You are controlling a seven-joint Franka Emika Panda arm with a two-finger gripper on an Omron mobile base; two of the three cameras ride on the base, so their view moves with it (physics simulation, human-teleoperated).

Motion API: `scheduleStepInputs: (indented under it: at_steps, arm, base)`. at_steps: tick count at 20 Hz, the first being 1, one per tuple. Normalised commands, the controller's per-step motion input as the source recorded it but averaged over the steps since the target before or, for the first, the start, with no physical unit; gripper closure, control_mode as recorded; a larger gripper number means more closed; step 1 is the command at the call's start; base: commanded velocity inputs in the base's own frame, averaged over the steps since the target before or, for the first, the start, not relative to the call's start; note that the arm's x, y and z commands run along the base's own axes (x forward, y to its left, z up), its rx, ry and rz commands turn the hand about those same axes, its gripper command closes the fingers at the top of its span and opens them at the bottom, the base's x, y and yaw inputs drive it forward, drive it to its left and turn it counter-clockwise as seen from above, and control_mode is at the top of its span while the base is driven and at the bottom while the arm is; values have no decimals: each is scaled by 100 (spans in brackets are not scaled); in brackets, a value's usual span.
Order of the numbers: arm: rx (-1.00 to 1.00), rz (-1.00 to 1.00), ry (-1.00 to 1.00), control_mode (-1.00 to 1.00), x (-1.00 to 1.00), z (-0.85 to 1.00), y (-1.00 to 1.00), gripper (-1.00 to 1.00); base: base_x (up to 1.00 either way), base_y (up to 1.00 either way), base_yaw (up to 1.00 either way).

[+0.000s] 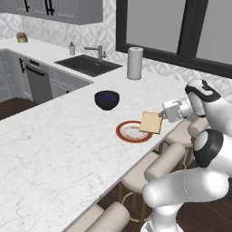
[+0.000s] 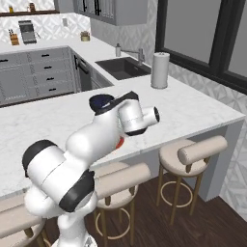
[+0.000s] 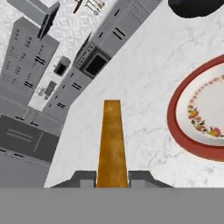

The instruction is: Start the toaster. Once the lever pops up, take the bread to the plate on the dining counter.

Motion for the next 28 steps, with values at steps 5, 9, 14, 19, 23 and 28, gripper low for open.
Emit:
scheduleStepInputs:
  at_steps: [5,9,14,19,23,28]
  arm:
    - [9,-1,7,-100,99,-42,25,100]
    - [7,-5,0,-100,91,-65,0,100]
    - [5,-7,1,-100,87,-56,0,100]
    - [0,-7,14,-100,75,-46,-1,100]
    - [0,-5,17,-100,38,-47,-2,100]
    - [0,-4,12,-100,18,-43,0,100]
  base:
    - [0,0,0]
    - [0,0,0]
    - [0,0,0]
    - [0,0,0]
    - [0,0,0]
    - [0,0,0]
